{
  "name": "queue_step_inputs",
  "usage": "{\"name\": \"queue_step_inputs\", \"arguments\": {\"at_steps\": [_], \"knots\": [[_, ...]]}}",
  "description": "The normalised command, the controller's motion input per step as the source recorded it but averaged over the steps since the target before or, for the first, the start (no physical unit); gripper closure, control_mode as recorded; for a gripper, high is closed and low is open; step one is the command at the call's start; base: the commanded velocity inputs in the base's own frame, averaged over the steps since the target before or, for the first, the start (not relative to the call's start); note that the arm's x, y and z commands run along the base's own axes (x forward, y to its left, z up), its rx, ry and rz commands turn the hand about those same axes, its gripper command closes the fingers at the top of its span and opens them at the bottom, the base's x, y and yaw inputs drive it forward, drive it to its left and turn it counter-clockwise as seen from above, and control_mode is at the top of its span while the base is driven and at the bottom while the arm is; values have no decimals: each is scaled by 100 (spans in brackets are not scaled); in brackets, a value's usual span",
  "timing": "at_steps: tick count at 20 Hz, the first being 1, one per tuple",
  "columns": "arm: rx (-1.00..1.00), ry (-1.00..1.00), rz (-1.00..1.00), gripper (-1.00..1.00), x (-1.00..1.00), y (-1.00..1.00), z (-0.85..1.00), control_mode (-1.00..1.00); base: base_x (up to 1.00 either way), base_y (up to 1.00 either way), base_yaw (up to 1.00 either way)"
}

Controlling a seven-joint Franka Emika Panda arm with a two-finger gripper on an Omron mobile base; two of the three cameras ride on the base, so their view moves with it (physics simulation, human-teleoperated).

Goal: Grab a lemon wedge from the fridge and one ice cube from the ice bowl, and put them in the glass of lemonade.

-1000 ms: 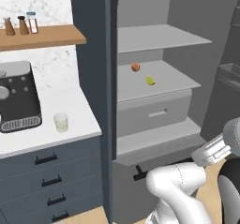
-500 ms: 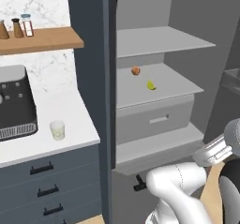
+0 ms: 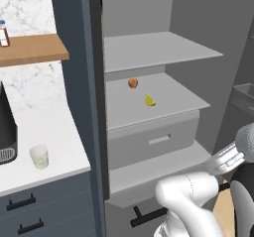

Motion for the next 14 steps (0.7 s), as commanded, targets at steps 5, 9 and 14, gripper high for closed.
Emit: {"name": "queue_step_inputs", "arguments": {"at_steps": [5, 9, 14], "knots": [[4, -5, -1, -100, 7, 2, 7, -100, 0, 0, 0], [18, -2, -2, -100, 50, 0, 37, -100, 0, 0, 0], [17, -1, -6, -100, 75, -1, 20, -100, 0, 0, 0]]}}
